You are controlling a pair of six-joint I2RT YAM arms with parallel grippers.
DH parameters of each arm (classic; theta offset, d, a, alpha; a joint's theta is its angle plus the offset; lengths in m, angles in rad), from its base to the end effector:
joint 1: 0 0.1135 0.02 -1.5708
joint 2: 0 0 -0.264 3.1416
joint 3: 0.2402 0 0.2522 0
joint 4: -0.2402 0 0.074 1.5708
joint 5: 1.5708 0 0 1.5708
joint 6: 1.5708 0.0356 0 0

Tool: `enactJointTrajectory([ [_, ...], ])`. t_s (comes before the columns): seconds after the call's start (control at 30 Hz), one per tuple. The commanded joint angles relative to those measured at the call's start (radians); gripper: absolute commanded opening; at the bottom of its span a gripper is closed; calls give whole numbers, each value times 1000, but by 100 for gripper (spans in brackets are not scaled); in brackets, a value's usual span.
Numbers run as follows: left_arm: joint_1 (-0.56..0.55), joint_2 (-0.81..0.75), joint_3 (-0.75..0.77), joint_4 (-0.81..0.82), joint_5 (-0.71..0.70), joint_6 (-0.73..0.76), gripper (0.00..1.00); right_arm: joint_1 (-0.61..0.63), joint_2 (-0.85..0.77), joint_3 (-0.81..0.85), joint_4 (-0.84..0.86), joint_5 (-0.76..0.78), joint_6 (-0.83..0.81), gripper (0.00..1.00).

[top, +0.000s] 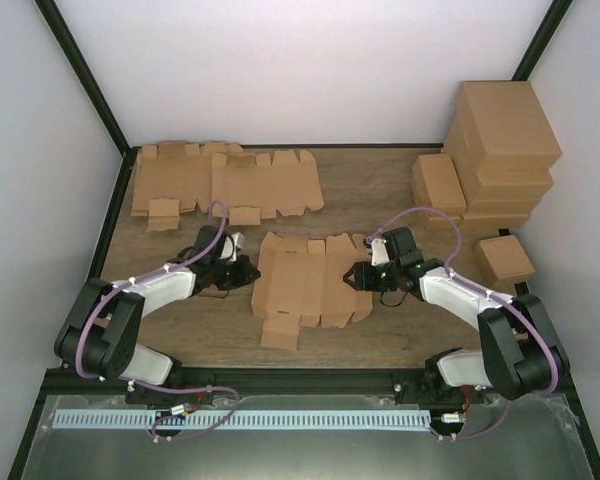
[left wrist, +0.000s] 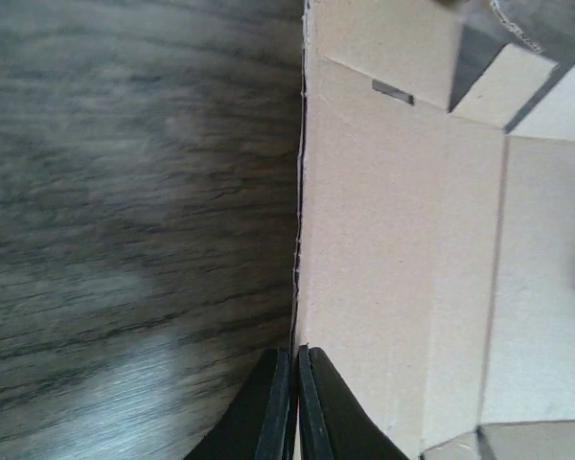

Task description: Fold the paper box

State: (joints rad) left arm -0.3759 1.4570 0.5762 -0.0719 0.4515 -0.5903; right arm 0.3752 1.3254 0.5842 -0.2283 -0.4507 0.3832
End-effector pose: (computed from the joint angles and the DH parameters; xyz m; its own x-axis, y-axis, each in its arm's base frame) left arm 0.2303 -0.1076 0.1386 -0.9446 -0.1656 -0.2835 0.0479 0.7847 -0.6180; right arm 0.2149 0.1013 0.1610 -0.9207 -0.0009 -0.3904 -0.2317 0.8060 0.5447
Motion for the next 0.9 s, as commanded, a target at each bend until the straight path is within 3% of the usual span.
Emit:
enactJointTrajectory([
  [0.0,-2,-52,67,-90,23,46,6,-4,-30,-9,-1,-28,16,45],
  [0.13,-4,-60,81,-100,64,58,14,-3,-25,-46,32,-59,30,46],
  [0.3,-3,10,97,-158,-11,99,21,-4,-14,-66,46,-65,34,46],
  [0.63,-3,69,57,-62,67,87,33,-3,-31,-75,40,-63,37,46],
  [0.73,2,91,43,-65,-1,59,35,-4,-32,-76,38,-65,37,47],
  [0.8,11,78,5,-38,-43,27,47,-4,-34,-76,35,-65,37,47],
  [0.87,24,62,-29,-3,-55,8,51,-4,-39,-79,34,-64,38,46],
])
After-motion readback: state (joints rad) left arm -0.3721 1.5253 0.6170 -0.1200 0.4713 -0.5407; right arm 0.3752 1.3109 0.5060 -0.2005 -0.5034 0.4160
